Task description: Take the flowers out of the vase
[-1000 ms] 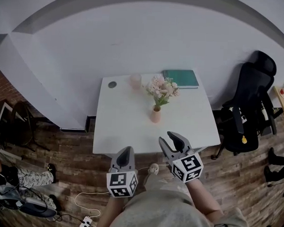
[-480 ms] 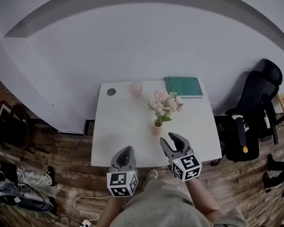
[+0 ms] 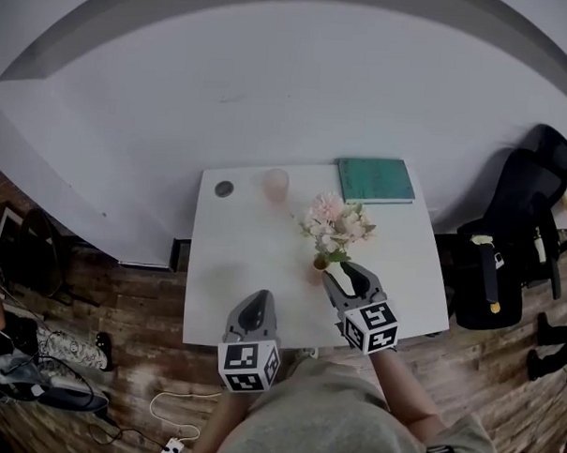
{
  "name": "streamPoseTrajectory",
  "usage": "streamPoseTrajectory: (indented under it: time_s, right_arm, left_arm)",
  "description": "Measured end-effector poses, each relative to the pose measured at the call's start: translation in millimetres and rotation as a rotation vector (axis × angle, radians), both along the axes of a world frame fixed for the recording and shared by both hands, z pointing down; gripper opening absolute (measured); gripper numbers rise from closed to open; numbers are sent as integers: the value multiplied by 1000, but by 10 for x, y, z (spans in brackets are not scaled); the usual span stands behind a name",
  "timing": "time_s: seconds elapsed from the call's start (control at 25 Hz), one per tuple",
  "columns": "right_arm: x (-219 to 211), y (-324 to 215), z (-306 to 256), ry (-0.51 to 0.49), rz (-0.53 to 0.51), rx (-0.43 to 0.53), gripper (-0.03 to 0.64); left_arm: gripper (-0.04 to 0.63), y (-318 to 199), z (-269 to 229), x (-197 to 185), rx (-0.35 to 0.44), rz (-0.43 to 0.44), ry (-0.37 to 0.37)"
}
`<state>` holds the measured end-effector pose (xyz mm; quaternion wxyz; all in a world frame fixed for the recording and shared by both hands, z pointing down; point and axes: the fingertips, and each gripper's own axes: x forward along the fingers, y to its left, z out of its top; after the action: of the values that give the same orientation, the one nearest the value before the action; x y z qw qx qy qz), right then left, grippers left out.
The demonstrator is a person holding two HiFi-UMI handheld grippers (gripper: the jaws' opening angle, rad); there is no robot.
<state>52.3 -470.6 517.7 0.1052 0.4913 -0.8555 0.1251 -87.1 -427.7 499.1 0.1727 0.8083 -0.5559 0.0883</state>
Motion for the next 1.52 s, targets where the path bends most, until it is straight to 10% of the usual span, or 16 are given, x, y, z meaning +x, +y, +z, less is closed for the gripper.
streamPoseTrajectory:
  time_s: [0.84, 1.52]
  right_arm:
    - [-94, -606, 210, 10, -22, -37, 206]
    - [-180, -597, 214, -23, -60, -58, 71]
  left_arm:
    - [12, -487, 144, -36, -27, -10, -7]
    - [12, -515, 153, 48, -24, 12, -3]
